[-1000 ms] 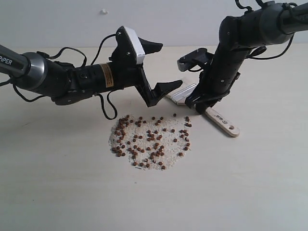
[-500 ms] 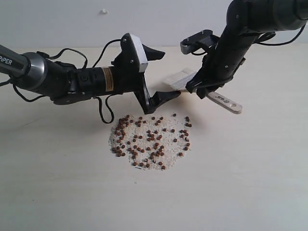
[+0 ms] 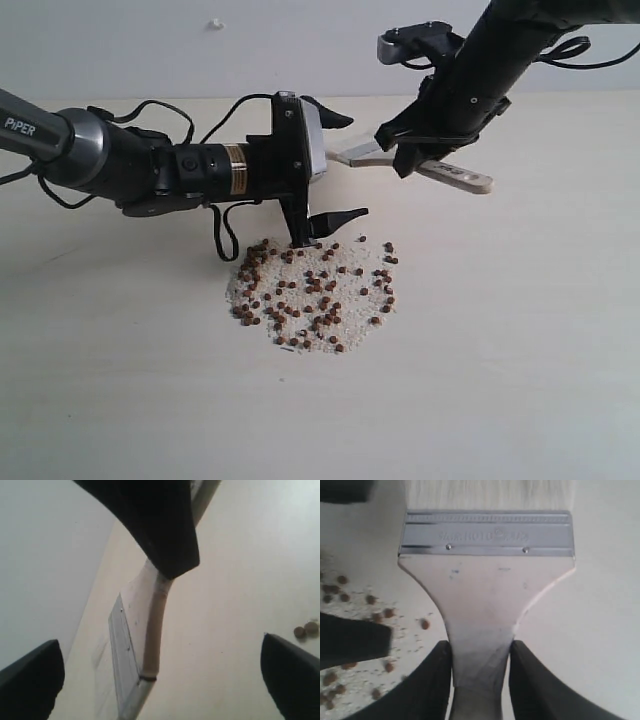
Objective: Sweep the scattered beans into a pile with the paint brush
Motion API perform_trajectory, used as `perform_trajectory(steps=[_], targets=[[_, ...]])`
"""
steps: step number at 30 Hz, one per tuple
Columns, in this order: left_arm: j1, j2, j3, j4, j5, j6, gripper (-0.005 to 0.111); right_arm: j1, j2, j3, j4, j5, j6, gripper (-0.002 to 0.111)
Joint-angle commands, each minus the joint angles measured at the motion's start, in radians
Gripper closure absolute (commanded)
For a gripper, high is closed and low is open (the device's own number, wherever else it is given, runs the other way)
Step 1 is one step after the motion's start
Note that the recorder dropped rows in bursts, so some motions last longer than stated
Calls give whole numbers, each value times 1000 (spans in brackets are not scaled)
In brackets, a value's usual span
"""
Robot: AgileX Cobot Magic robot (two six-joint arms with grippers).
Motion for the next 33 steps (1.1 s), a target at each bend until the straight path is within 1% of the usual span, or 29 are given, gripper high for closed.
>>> perform_trajectory(steps=[1,5,8,10,11,13,15,16,18,19,20,21,24,26,28,29,31,33], targets=[[-14,-11,-13,-89,34,99,2,-3,-18,-46,100,97,-35,108],[-14,-11,-13,-132,1,174,2,-3,-18,-65,130,147,-35,108],[-16,-11,-13,-139,-1,180,2,-3,-18,-65,141,163,-35,108],[-16,-11,-13,-139,-1,184,6,-3,-18,-65,147,176,-35,108],[-16,-11,-13,-139,-1,184,9,-3,-18,-65,151,185,-35,108],[-18,-11,-13,-138,-8,184,22,-3,-18,-65,161,193,-35,108],[-20,-11,-13,-138,-14,178,41,-3,-18,-65,162,194,-35,108],[-20,-11,-13,-135,-24,166,55,-3,-18,-65,162,194,-35,108],[-20,-11,-13,-131,-29,154,76,-3,-18,-65,162,188,-35,108],[-20,-11,-13,-131,-34,144,91,-3,-18,-65,162,183,-35,108],[-20,-11,-13,-131,-36,141,101,-3,-18,-65,162,183,-35,108],[-20,-11,-13,-131,-36,143,106,-3,-16,-65,162,182,-35,108],[-20,-11,-13,-131,-36,122,107,-3,-16,-65,162,169,-35,108],[-20,-11,-13,-131,-30,106,107,-3,-16,-68,162,147,-63,101],[-20,-11,-13,-126,-23,87,107,-3,-16,-92,165,137,-123,86],[-20,-11,-13,-126,-22,82,107,-3,-16,-112,166,137,-141,75],[-20,-11,-13,-111,-20,82,107,-3,-18,-169,166,127,-149,47],[-20,-11,-13,-98,-20,82,107,-3,-25,-224,166,112,-149,27]])
